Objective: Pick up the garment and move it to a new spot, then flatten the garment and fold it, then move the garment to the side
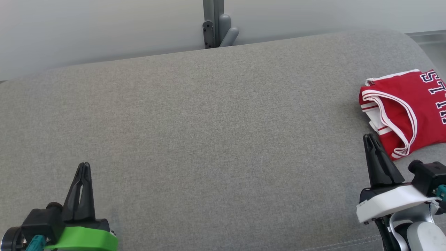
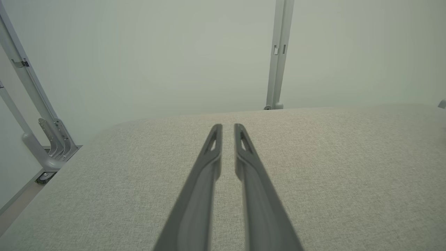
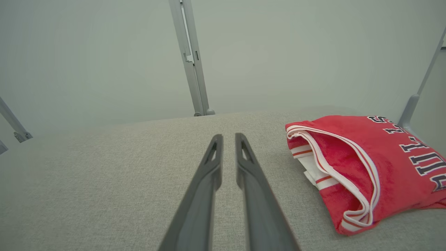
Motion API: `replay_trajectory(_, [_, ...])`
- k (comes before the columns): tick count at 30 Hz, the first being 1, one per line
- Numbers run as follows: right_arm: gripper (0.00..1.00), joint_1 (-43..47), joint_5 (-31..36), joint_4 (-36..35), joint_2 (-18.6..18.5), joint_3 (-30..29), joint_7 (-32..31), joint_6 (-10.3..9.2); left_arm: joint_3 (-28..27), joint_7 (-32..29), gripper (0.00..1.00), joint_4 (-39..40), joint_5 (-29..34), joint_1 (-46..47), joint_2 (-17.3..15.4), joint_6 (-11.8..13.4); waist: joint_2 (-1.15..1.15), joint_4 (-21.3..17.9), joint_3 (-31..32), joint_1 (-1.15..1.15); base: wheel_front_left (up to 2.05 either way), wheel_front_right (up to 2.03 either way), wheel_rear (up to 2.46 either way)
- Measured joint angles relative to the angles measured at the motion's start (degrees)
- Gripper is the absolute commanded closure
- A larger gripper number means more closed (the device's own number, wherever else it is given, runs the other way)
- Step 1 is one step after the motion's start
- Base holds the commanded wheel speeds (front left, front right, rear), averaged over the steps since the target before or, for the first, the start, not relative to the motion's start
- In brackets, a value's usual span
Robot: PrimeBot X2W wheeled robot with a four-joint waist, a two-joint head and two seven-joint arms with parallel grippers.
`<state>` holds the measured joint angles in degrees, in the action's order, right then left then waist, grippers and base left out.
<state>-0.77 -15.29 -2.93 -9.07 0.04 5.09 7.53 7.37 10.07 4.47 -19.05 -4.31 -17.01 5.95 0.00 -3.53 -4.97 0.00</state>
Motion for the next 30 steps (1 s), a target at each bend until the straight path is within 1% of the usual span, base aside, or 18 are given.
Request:
replay_trajectory(15, [1.0, 0.4, -15.5, 2.5, 0.9, 1.2, -0.7, 0.0, -2.6, -2.7, 1.0, -1.6, -16.1, -0.4, 1.4, -2.5, 0.0, 0.4, 0.6, 0.0, 0.0, 0.0, 0.0])
replay_trajectory(16, [1.0, 0.4, -15.5, 2.5, 0.9, 1.2, -0.7, 0.0, -2.6, -2.7, 1.0, -1.6, -16.1, -0.4, 1.4, -2.5, 0.0, 0.4, 0.6, 0.0, 0.0, 0.0, 0.0])
replay_trajectory(19, [1.0, 0.4, -18.2, 2.9, 1.1, 1.4, -1.0, 0.0, -3.3, -3.3, 1.0, -1.9, -18.6, -0.4, 1.7, -3.0, 0.0, 0.5, 0.7, 0.0, 0.0, 0.0, 0.0])
replay_trajectory(23, [1.0, 0.4, -22.7, 3.6, 1.3, 1.7, -1.3, -0.01, -4.3, -4.3, 1.0, -2.2, -23.3, -0.6, 2.2, -3.8, 0.0, 0.7, 0.9, 0.0, 0.0, 0.0, 0.0])
replay_trajectory(30, [1.0, 0.3, -28.4, 4.5, 1.7, 2.0, -1.6, -0.01, -5.8, -5.6, 1.0, -2.8, -28.8, -0.7, 3.2, -4.6, 0.0, 0.9, 1.1, 0.0, 0.0, 0.0, 0.0])
